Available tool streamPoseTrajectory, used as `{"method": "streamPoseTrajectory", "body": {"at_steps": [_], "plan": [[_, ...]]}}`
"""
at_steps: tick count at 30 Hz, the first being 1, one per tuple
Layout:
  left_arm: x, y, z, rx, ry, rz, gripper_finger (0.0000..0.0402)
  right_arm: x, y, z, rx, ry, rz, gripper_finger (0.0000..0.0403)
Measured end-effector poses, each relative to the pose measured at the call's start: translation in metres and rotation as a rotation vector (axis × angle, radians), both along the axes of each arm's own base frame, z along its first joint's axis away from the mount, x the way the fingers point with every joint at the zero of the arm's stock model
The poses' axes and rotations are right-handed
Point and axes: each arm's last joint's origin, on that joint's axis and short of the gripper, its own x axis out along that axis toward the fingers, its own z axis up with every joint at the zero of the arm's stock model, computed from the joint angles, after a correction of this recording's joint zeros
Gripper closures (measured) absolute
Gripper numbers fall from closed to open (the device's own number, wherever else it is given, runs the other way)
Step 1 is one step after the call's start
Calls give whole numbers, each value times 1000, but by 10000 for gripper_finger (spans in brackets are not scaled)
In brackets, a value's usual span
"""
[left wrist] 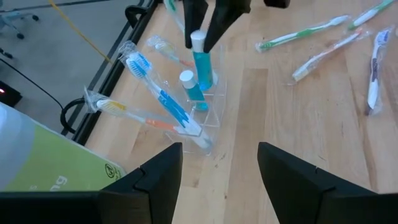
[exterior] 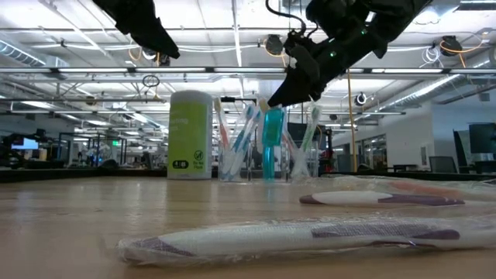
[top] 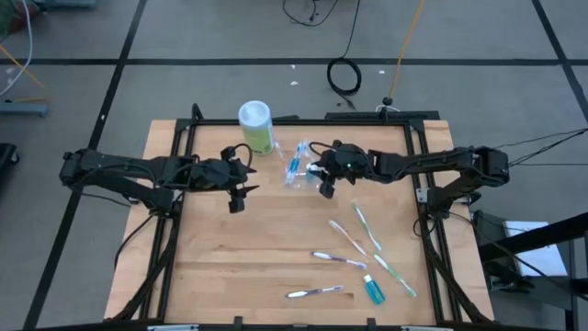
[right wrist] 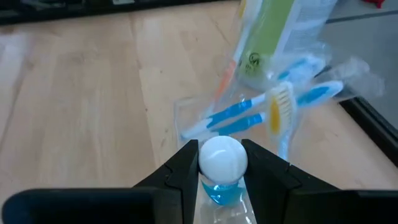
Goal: Pick & Place toothbrushing station
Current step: Put the left blue mouthwash into the transparent organizer
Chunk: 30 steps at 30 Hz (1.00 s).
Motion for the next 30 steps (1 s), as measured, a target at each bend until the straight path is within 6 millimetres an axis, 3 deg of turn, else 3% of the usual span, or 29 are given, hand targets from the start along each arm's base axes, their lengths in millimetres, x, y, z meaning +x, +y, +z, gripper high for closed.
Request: {"method": "streamPoseTrajectory", "body": {"at_steps": [13,23,30], "plan": [[0,0,0,4,-2,-3,185,-4,0,-8,13,38,-5,301],[1,0,1,3,-13,-3,185,-19,2,-38,25,-5,-20,301],[1,0,2,-1,-22,0,185,-25,4,-47,-8,-44,-5,301]]}}
